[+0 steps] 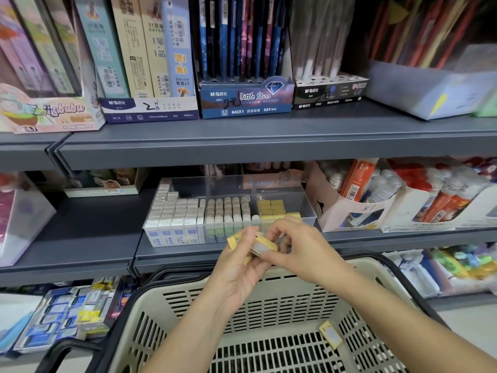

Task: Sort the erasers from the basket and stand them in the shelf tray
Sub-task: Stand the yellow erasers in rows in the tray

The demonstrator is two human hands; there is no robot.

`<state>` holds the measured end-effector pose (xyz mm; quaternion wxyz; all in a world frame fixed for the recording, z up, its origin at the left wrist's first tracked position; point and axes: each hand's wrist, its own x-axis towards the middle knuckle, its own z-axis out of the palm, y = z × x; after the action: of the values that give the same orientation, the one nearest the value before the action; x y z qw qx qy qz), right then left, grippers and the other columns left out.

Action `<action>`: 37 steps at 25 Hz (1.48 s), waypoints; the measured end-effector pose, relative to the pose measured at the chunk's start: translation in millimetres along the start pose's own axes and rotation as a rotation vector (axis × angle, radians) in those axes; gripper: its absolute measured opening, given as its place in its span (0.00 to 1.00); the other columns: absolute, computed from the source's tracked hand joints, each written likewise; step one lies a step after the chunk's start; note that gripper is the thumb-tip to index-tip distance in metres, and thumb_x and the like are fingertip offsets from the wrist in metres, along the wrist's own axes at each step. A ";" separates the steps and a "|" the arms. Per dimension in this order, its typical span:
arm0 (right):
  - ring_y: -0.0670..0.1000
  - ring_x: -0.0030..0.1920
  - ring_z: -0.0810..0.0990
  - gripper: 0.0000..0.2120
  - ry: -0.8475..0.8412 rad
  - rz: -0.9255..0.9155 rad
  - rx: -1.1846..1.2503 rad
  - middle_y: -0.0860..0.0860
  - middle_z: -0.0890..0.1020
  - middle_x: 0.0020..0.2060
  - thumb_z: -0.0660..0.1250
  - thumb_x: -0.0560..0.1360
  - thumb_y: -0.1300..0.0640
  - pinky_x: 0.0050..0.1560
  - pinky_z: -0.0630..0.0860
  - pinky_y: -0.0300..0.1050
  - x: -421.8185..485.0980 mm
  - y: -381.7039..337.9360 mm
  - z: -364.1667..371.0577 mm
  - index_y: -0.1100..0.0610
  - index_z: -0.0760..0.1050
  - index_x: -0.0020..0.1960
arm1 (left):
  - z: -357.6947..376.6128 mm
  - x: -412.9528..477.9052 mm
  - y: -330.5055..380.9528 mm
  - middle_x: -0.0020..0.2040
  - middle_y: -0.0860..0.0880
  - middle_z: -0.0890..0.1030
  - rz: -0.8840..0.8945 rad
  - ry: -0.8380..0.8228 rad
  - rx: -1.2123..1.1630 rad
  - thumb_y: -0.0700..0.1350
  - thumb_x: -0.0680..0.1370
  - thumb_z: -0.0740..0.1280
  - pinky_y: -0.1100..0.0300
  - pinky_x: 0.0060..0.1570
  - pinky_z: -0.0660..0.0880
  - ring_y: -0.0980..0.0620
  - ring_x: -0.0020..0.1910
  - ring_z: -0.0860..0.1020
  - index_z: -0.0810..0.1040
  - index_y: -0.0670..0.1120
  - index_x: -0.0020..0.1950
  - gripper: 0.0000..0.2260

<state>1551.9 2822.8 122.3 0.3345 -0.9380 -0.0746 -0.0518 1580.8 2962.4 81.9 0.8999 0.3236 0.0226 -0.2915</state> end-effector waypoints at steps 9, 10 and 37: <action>0.39 0.39 0.75 0.14 0.050 0.017 0.234 0.46 0.77 0.44 0.70 0.70 0.65 0.41 0.72 0.31 -6.1 9.4 -17.3 0.45 0.77 0.43 | -0.1 -2.9 5.1 0.45 0.39 0.83 0.015 0.087 0.081 0.35 0.65 0.71 0.58 0.40 0.80 0.43 0.46 0.83 0.76 0.41 0.50 0.15; 0.40 0.39 0.77 0.13 0.046 0.060 0.333 0.48 0.79 0.45 0.70 0.71 0.64 0.41 0.74 0.34 -5.1 10.7 -16.6 0.45 0.78 0.44 | 0.8 -2.9 5.5 0.44 0.40 0.83 0.039 0.085 0.085 0.33 0.65 0.71 0.58 0.40 0.80 0.44 0.45 0.83 0.76 0.41 0.50 0.15; 0.55 0.60 0.75 0.15 -0.199 0.275 -0.507 0.52 0.76 0.63 0.56 0.79 0.56 0.60 0.71 0.44 84.4 67.0 -28.4 0.48 0.74 0.63 | -8.6 4.7 15.6 0.49 0.36 0.83 -0.031 0.175 0.122 0.37 0.78 0.63 0.57 0.39 0.81 0.39 0.49 0.82 0.73 0.37 0.54 0.07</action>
<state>1645.2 2762.4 115.1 0.0846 -0.9933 0.0360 0.0692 1594.3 2974.7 82.9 0.8684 0.4016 0.0887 -0.2769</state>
